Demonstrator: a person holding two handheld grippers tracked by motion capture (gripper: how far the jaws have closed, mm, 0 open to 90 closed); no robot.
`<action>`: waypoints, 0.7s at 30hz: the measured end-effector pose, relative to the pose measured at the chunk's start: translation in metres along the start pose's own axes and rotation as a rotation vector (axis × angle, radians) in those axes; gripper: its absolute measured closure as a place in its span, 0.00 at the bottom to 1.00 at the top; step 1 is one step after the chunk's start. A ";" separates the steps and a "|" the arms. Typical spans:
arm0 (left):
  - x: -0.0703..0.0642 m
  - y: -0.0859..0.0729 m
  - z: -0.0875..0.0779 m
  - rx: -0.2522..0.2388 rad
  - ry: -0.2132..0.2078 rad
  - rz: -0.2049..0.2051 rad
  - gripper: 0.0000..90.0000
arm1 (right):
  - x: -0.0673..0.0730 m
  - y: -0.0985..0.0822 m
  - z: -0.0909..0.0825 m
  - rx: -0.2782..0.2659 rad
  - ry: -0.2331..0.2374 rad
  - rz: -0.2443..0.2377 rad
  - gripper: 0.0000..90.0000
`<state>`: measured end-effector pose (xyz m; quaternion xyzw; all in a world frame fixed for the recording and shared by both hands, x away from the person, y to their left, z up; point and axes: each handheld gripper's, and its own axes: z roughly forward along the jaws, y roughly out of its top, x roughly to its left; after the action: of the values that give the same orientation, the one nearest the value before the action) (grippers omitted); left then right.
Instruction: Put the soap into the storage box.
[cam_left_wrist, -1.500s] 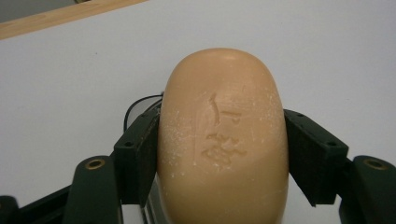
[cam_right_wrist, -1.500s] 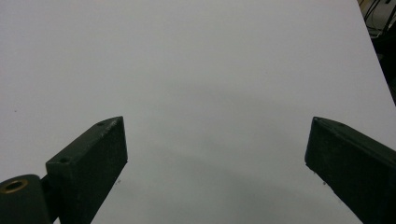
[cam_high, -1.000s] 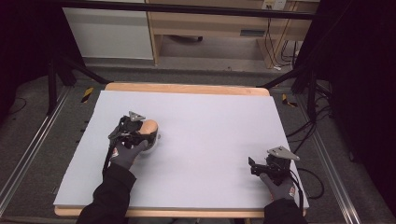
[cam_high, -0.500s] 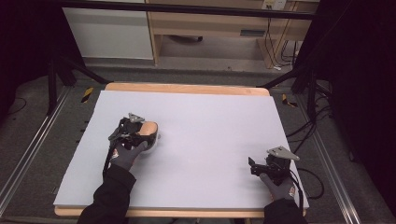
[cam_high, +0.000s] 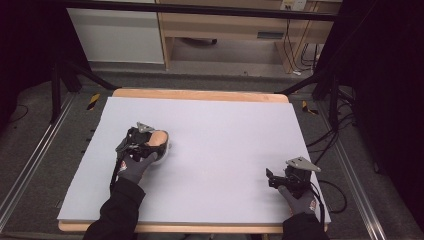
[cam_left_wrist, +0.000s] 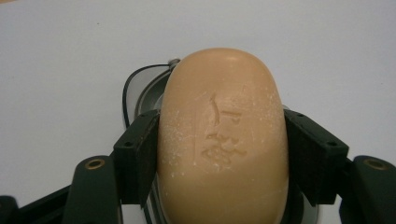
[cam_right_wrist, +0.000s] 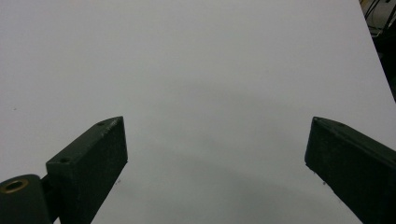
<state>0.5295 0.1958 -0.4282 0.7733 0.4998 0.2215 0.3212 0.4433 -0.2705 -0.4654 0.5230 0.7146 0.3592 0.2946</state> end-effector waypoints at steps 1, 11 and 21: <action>0.000 0.000 0.000 0.008 0.000 0.003 0.36 | 0.000 0.000 0.000 -0.002 0.001 -0.004 0.07; -0.001 -0.006 0.006 0.004 0.001 -0.014 0.35 | 0.000 0.000 0.001 0.000 0.000 -0.004 0.07; 0.000 -0.003 0.001 -0.024 0.000 -0.033 0.28 | 0.000 0.000 0.001 0.003 0.001 -0.003 0.07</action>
<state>0.5281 0.1967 -0.4310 0.7609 0.5100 0.2222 0.3340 0.4438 -0.2701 -0.4660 0.5221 0.7160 0.3582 0.2940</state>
